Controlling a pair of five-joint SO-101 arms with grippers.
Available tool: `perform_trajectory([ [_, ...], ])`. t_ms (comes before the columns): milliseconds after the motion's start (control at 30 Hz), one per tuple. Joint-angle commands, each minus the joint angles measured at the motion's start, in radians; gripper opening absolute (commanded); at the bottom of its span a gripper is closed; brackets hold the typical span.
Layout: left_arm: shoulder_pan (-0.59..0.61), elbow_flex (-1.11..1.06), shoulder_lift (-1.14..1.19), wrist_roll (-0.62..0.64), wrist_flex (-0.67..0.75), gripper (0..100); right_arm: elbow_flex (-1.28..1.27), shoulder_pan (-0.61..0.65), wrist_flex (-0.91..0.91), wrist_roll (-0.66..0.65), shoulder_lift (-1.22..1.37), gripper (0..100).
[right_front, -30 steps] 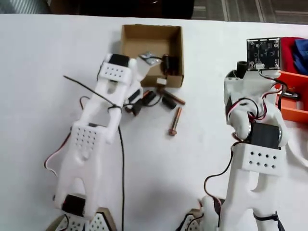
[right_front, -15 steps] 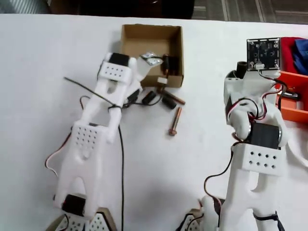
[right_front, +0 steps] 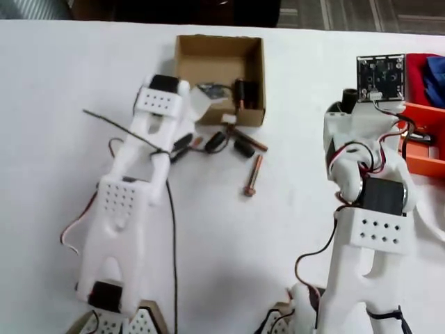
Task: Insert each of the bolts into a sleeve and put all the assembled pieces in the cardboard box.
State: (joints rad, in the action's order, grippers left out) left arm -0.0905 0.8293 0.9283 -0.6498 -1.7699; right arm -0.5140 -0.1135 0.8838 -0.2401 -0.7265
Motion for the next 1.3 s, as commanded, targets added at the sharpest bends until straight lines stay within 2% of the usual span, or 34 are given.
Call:
perform_trajectory([
  [0,0.020,-0.249,-0.275,-0.144,-0.020,2,0.006,0.001,-0.025,0.009,-0.027,2.3],
  [167,0.083,-0.631,-0.577,-0.454,-0.012,2,0.006,0.001,-0.025,0.009,-0.027,2.3],
  [233,0.127,-0.704,-0.632,-0.617,0.023,2,0.006,0.001,-0.025,0.009,-0.027,2.3],
  [300,0.175,-0.717,-0.638,-0.713,0.043,2,0.006,0.001,-0.025,0.009,-0.027,2.3],
  [467,0.259,-0.720,-0.562,-0.721,0.091,3,0.005,0.024,-0.025,0.009,-0.027,2.3],
  [600,0.265,-0.691,-0.460,-0.717,0.193,3,0.003,0.070,-0.018,0.009,-0.027,2.3],
  [733,0.255,-0.633,-0.381,-0.683,0.226,3,0.003,0.071,-0.018,0.009,-0.027,2.3],
  [833,0.255,-0.575,-0.351,-0.580,0.219,12,0.003,0.071,-0.018,0.009,-0.027,2.3],
  [967,0.259,-0.512,-0.348,-0.560,0.216,29,0.003,0.070,-0.018,0.009,-0.027,2.3],
  [1033,0.259,-0.473,-0.348,-0.555,0.195,32,0.003,0.070,-0.018,0.009,-0.027,2.3],
  [1200,0.258,-0.326,-0.348,-0.552,0.012,32,0.009,0.073,-0.025,0.009,-0.027,2.3],
  [1267,0.259,-0.283,-0.348,-0.494,-0.015,32,0.012,0.073,-0.048,0.009,-0.027,2.3],
])
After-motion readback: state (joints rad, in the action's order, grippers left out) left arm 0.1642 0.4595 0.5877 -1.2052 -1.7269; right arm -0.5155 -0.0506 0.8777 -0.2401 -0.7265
